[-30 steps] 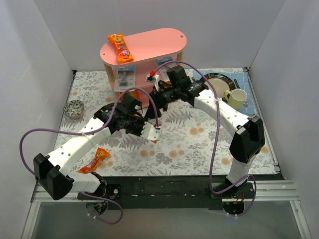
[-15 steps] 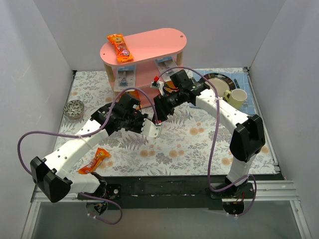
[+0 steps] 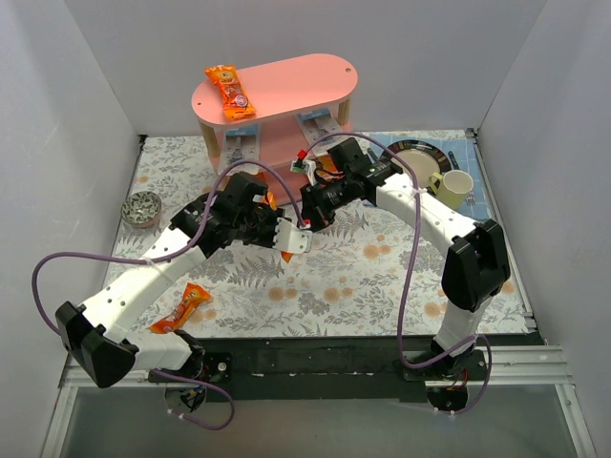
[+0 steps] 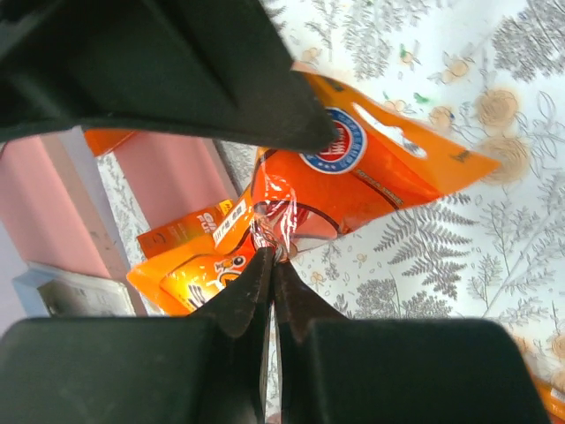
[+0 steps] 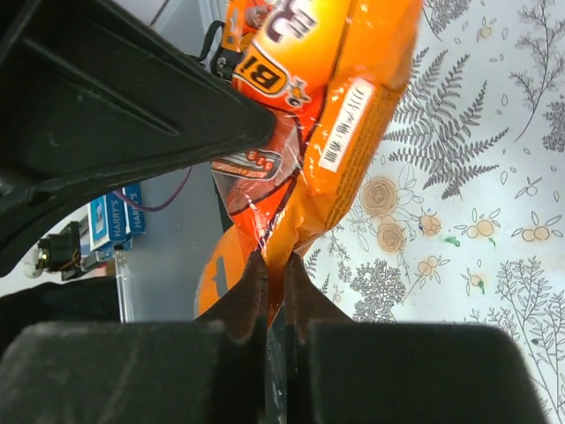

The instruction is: Place and organize the shaving razors onto the shelf

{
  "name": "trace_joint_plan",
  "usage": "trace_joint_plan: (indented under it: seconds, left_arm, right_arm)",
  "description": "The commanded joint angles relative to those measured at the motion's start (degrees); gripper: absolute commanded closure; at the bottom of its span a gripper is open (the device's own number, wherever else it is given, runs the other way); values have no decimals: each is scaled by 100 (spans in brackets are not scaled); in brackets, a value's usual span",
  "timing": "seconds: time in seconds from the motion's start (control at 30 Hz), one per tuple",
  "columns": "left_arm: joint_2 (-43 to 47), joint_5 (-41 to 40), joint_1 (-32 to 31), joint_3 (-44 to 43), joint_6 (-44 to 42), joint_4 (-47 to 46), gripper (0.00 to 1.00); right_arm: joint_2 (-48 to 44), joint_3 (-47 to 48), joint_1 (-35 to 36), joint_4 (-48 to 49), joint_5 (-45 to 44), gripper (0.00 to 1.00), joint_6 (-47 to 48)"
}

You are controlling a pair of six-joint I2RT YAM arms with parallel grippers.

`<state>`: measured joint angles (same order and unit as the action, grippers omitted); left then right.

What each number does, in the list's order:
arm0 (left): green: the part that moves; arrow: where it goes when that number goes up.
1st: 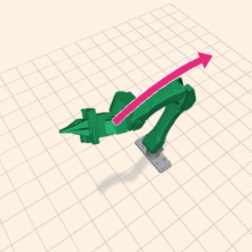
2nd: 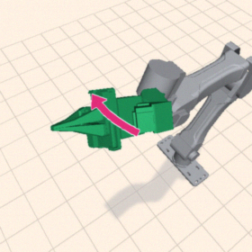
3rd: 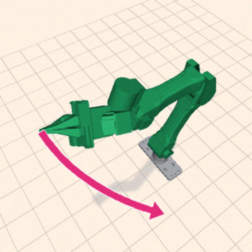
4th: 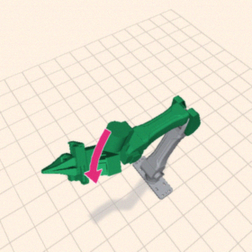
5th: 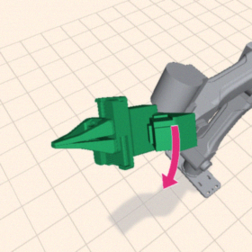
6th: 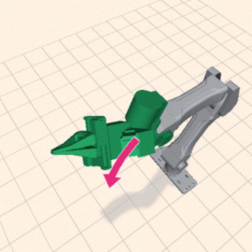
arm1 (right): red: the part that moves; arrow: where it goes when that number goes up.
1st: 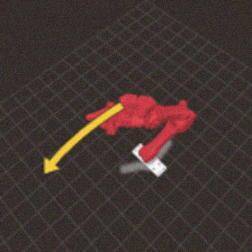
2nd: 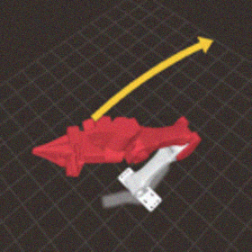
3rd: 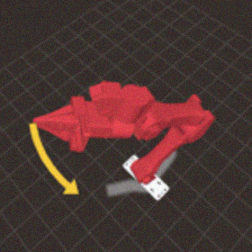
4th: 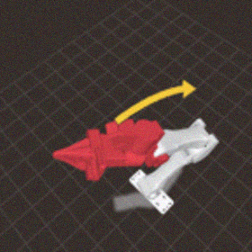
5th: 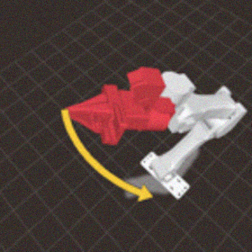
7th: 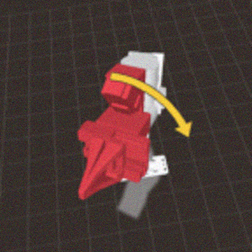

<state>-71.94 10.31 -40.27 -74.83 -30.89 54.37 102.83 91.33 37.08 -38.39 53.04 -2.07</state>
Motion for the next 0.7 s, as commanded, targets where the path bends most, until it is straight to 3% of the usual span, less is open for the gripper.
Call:
trace_joint_plan:
  seconds: [0.0, 0.03, 0.13, 0.23, 0.27, 0.43, 0.53, 0.67]
  left_arm:
    - [320, -589, -16, -32, 1030, -1251, 98]
    - [382, -713, 62, -23, 1398, -1471, 84]
    - [760, -811, 561, -172, 2024, -2306, 56]
    - [1164, -679, 1255, -252, 2798, -3412, 41]
    - [1235, -723, 1363, -234, 2913, -3937, 32]
    - [972, -855, 1803, -823, 3344, -3969, 28]
    - [971, -741, 1883, -692, 3353, -4004, 27]
    - [998, -723, 1883, -419, 3379, -4110, 27]
  right_arm:
    - [-465, -203, -315, 139, 75, 99, 13]
    - [-517, -229, -402, 200, 171, 99, 13]
    - [-781, -256, -745, 340, 837, 99, -4]
    - [-1001, -55, -1088, 508, 1566, 99, 4]
    - [-1062, 33, -1237, 491, 1761, 99, 4]
    - [-1089, 771, -1712, 901, 2762, 99, -635]
    - [-1046, 825, -2002, 2683, 3115, 99, -2207]
    - [-405, 2164, -2284, 2679, 3196, 99, -2211]
